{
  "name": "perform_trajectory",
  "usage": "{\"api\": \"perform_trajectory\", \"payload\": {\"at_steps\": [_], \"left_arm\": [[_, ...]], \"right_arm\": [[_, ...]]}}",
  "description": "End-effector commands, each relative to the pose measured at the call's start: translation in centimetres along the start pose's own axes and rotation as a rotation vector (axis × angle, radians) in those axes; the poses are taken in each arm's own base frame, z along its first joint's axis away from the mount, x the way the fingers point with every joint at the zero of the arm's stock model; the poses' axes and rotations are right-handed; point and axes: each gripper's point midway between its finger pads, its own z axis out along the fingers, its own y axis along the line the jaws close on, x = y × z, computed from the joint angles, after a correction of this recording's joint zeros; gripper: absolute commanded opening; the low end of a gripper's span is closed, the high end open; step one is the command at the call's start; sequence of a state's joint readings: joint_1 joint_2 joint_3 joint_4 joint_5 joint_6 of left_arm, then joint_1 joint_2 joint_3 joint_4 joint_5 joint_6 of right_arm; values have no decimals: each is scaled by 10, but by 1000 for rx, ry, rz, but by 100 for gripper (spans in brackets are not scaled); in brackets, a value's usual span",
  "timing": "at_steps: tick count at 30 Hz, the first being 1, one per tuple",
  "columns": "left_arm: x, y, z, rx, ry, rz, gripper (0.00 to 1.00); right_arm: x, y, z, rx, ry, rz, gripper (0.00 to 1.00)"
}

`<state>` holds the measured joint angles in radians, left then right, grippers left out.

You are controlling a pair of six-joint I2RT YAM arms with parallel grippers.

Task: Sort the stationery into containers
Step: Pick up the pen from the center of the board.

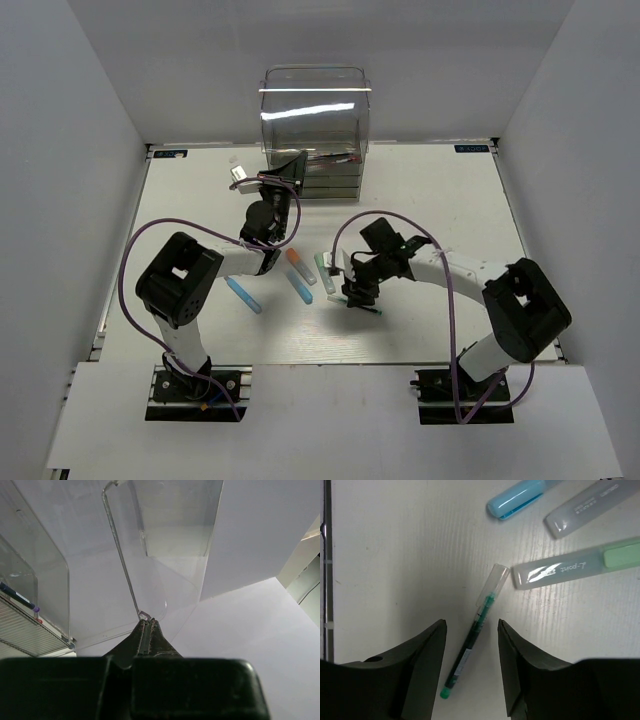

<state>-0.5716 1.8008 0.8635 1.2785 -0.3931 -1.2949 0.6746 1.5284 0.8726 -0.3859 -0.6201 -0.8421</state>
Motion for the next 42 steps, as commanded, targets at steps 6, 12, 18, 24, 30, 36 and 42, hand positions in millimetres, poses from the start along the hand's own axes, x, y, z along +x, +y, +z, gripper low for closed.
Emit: {"api": "perform_trajectory", "payload": {"at_steps": [6,12,18,24,30,36,42], "left_arm": [[-15,-31,0,63,-37,-23,0],[-14,-27,-2,55,-35,-19,0],[-16,-32,-2,63,-37,-23,0],[-16,-32,-2,63,-37,-23,0],[-16,-32,-2,63,-37,-23,0],[-16,-32,-2,63,-37,-23,0],[-16,-34,-2,63,-37,-23,0]], "right_arm": [[10,-11,17,126,139,43,49],[17,-22,24,217,185,73,49],[15,-16,32,196,196,59,49],[24,-7,39,171,235,56,48],[43,1,43,149,292,62,17],[42,-2,36,169,280,3,0],[-1,-28,3,289,147,-215,0]]}}
